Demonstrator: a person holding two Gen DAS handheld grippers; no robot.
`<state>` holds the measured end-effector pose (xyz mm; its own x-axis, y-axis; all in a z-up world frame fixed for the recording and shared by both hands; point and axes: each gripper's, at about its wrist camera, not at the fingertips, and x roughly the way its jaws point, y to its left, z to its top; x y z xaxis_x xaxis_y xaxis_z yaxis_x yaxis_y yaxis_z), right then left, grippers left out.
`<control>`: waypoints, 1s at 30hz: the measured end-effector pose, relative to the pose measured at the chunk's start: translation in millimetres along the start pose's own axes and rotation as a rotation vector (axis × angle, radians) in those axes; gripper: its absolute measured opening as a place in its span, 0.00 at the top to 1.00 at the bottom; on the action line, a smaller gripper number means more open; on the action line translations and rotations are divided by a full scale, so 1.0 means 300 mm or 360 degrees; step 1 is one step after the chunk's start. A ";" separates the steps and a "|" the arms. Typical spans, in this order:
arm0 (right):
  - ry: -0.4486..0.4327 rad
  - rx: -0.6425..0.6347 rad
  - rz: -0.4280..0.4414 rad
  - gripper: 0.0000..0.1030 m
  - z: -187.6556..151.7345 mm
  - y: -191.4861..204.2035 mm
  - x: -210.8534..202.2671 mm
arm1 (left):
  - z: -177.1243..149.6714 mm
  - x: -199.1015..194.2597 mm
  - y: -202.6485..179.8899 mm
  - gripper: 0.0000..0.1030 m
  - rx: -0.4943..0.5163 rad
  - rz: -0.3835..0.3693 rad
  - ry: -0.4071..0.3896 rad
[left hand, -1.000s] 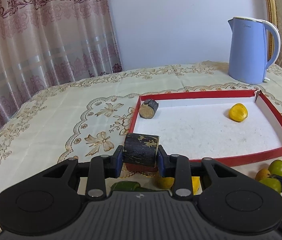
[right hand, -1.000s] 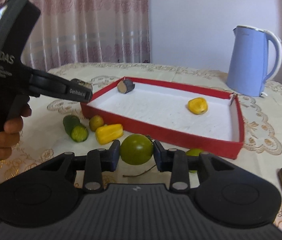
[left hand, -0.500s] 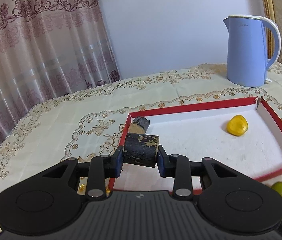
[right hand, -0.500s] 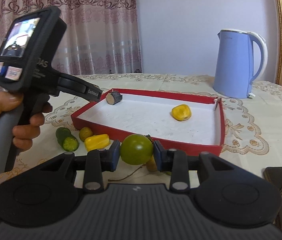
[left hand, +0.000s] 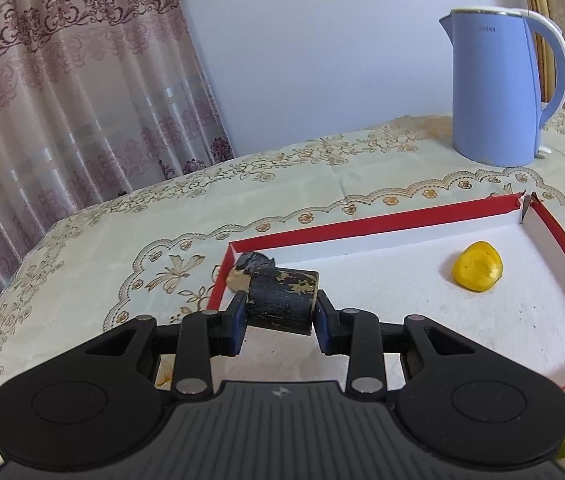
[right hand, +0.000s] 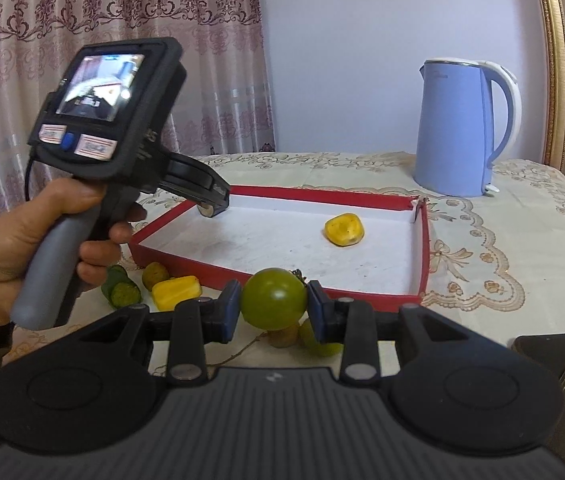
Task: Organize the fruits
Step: 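Lower the log into the tray and open the left gripper while the right grasps the green tomato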
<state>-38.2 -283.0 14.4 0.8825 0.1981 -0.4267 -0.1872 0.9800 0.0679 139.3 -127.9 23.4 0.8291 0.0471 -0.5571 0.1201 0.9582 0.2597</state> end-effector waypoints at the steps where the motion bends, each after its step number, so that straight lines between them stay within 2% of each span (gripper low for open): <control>1: 0.0000 0.0003 -0.0002 0.68 0.001 -0.003 0.001 | 0.003 0.008 -0.007 0.68 0.0005 -0.0003 0.0004; 11: 0.0001 0.0034 -0.0019 0.68 0.001 -0.037 0.001 | 0.027 0.095 -0.069 0.68 0.0038 0.0002 0.0054; 26: 0.0014 0.0069 -0.0067 0.68 -0.008 -0.079 0.009 | 0.087 0.220 -0.168 0.67 0.0076 -0.0057 0.0150; 30: 0.0014 0.0072 -0.0076 0.68 -0.010 -0.082 0.008 | 0.096 0.231 -0.189 0.66 0.0087 -0.0048 0.0143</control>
<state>-32.9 -306.7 9.1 0.8860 0.1513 -0.4383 -0.1251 0.9882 0.0881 205.9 -187.1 -7.2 0.7728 0.0462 -0.6330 0.1758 0.9428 0.2834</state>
